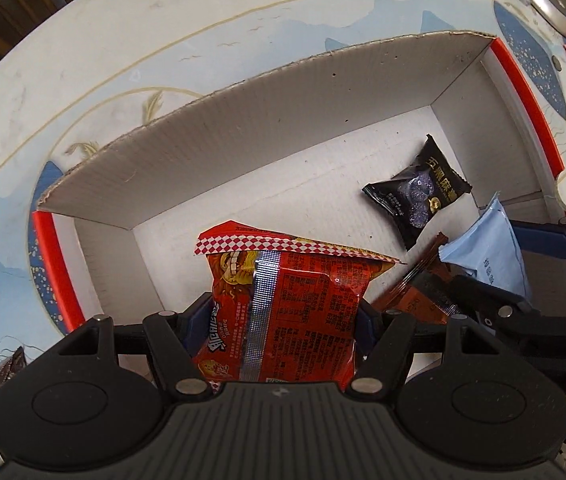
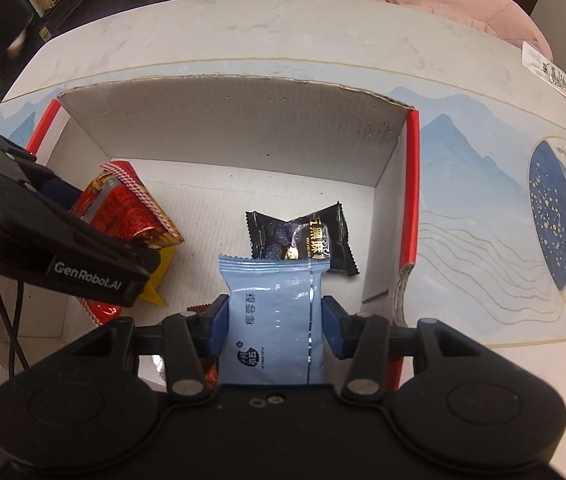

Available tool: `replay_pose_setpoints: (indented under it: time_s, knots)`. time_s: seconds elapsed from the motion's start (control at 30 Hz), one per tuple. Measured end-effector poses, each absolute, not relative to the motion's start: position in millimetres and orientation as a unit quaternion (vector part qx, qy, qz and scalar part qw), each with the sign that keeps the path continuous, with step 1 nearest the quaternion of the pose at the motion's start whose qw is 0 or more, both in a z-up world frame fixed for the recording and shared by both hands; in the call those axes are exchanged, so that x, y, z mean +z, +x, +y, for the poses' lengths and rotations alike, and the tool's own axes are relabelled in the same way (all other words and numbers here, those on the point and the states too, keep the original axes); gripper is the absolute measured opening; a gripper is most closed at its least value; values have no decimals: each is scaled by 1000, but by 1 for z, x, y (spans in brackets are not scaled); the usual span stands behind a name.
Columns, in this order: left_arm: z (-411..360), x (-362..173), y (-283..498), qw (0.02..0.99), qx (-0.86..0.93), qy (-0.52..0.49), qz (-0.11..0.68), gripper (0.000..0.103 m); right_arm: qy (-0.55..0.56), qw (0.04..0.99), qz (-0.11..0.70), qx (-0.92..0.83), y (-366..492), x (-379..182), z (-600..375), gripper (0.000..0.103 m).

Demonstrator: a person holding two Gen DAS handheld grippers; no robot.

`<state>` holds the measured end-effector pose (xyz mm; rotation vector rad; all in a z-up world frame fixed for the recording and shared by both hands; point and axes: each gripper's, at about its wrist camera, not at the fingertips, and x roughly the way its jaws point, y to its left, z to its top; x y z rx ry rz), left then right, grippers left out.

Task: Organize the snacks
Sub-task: 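Open both grippers to drop the wafer packet and chip bag into the box, then move both grippers back over the remaining snacks on the mat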

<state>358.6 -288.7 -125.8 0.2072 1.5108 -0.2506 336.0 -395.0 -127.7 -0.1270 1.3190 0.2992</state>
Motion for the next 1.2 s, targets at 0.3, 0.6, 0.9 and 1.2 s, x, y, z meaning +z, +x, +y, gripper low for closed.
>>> replay_pose_setpoints:
  time_s: [0.3, 0.6, 0.9, 1.2]
  knots:
    - [-280, -113, 352, 725, -119, 59, 675, 72, -52, 785, 602, 139, 332, -120, -399, 60]
    - [-272, -73, 329, 756, -144, 40, 638, 72, -43, 805, 576, 140, 316, -92, -401, 78]
    - [-247, -32, 304, 793, -156, 18, 589, 78, -29, 826, 544, 147, 299, -54, -393, 88]
    - [-203, -1, 267, 821, -165, -12, 547, 82, -9, 842, 516, 154, 273, -27, -373, 94]
